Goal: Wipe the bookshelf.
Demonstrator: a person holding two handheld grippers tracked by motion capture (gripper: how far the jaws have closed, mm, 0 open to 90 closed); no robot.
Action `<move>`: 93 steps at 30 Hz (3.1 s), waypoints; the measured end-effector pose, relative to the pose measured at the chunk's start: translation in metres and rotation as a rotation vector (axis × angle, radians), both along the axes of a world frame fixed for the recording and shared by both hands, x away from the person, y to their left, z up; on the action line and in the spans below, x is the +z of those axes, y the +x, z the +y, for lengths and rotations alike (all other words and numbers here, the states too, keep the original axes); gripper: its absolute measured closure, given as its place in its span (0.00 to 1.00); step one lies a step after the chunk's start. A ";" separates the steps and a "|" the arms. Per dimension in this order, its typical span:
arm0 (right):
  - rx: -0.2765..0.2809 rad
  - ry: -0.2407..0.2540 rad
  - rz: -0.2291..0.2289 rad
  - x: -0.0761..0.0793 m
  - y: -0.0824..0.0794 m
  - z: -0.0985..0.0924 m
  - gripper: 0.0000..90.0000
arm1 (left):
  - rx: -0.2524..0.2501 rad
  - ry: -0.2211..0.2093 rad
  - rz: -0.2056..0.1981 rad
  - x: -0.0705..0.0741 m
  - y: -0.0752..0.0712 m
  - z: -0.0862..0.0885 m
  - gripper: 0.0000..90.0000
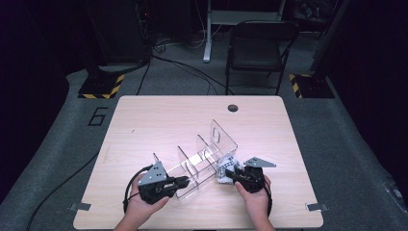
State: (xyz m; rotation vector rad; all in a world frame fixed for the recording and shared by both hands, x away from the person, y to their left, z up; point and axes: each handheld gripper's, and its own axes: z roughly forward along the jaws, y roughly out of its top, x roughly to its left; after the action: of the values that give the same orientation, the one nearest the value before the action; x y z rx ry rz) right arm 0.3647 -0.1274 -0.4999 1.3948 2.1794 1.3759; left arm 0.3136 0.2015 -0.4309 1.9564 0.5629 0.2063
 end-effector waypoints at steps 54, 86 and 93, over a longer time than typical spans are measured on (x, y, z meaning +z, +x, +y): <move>0.058 0.005 0.070 -0.013 0.005 0.014 0.73 | -0.016 0.006 -0.014 0.000 0.002 0.000 0.91; 0.094 0.015 0.027 0.002 0.001 0.023 0.72 | -0.011 0.006 -0.015 -0.001 0.002 0.000 0.90; 0.131 -0.059 -0.042 0.009 -0.001 0.035 0.73 | -0.004 -0.009 -0.010 -0.002 0.000 0.000 0.90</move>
State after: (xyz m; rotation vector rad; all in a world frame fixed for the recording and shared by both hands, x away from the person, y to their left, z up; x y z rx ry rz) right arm 0.3638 -0.0922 -0.4910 1.2111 2.3010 1.3581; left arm 0.3140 0.2011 -0.4326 1.9469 0.5524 0.2106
